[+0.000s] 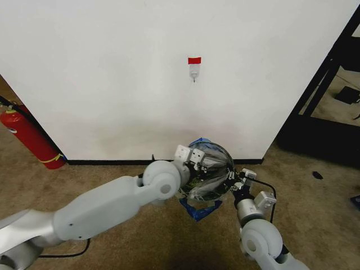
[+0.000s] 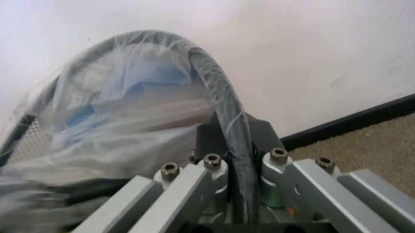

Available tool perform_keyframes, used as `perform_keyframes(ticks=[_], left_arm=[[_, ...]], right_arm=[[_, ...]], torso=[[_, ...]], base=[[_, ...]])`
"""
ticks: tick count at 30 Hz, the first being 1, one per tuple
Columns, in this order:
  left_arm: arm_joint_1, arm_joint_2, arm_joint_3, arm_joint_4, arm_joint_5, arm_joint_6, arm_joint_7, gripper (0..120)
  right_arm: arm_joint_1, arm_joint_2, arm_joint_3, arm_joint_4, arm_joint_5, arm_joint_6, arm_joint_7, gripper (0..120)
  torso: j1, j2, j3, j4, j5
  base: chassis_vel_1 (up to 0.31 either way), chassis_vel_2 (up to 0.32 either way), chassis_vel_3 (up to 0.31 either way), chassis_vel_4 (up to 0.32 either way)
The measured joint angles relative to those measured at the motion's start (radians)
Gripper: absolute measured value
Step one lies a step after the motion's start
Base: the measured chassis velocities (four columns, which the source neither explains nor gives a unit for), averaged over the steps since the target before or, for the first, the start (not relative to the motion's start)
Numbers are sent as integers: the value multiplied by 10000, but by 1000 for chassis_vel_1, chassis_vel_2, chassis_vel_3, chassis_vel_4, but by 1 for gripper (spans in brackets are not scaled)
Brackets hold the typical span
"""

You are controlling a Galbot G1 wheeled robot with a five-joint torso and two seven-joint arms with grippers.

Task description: Pick up the garbage bag from the wall and place it over the trash bin.

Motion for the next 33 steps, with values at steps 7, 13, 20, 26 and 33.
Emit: perform_keyframes(ticks=[7, 13, 20, 26, 33], left_arm=[[-269, -340, 861, 1004, 521, -45, 1, 0], [-243, -580, 1001, 1365, 667, -38, 1, 0], [-421, -1004, 1165, 2013, 721, -31, 40, 0], [-529, -1153, 1360, 2382, 842, -41, 64, 0], [-344, -1273, 1386, 2657, 1153, -227, 261, 0]], right_arm=[[-88, 74, -32, 115, -44, 45, -46, 0], [-267, 93, -33, 220, -131, 76, -110, 0], [-451, 125, -45, 327, -232, 106, -234, 0], [-523, 120, -59, 407, -260, 130, -291, 0], [-564, 97, -47, 460, -180, 135, -294, 0]], torso=[[0, 0, 0, 2, 0], [0, 0, 0, 0, 0], [0, 0, 0, 0, 0], [-1, 0, -1, 0, 1], [0, 0, -1, 0, 0]], base=[[0, 0, 0, 0], [0, 0, 0, 0], [0, 0, 0, 0], [0, 0, 0, 0], [0, 0, 0, 0]])
